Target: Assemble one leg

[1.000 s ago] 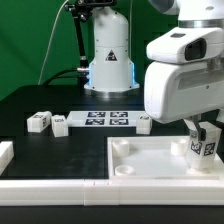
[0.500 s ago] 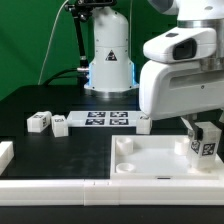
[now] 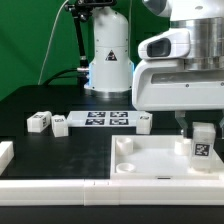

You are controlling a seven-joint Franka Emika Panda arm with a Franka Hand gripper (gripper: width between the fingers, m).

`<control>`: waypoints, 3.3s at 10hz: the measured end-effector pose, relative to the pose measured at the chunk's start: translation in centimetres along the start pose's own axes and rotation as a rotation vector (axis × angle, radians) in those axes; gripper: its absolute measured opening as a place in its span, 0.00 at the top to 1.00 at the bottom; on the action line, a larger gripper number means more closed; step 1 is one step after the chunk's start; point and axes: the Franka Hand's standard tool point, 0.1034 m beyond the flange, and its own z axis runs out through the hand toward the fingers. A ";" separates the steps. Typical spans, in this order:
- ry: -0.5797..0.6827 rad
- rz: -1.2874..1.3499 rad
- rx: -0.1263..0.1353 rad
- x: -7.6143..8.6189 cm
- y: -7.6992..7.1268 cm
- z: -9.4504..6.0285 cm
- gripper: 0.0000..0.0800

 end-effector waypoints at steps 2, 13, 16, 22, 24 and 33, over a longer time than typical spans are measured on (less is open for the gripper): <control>-0.005 0.216 0.006 0.1 0.3 0.0 0.62; -0.032 0.503 0.019 0.0 0.1 0.1 0.26; -0.032 0.206 0.021 -0.5 -0.7 0.3 0.19; -0.017 -0.522 -0.004 -0.1 -0.1 0.3 0.19; -0.014 -0.649 -0.002 -0.1 -0.1 0.3 0.19; -0.016 -0.221 -0.009 -0.2 0.2 0.4 0.64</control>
Offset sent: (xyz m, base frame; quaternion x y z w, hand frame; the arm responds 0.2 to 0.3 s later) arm -0.0015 0.0041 -0.0044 0.0230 -0.0332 0.2329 0.9717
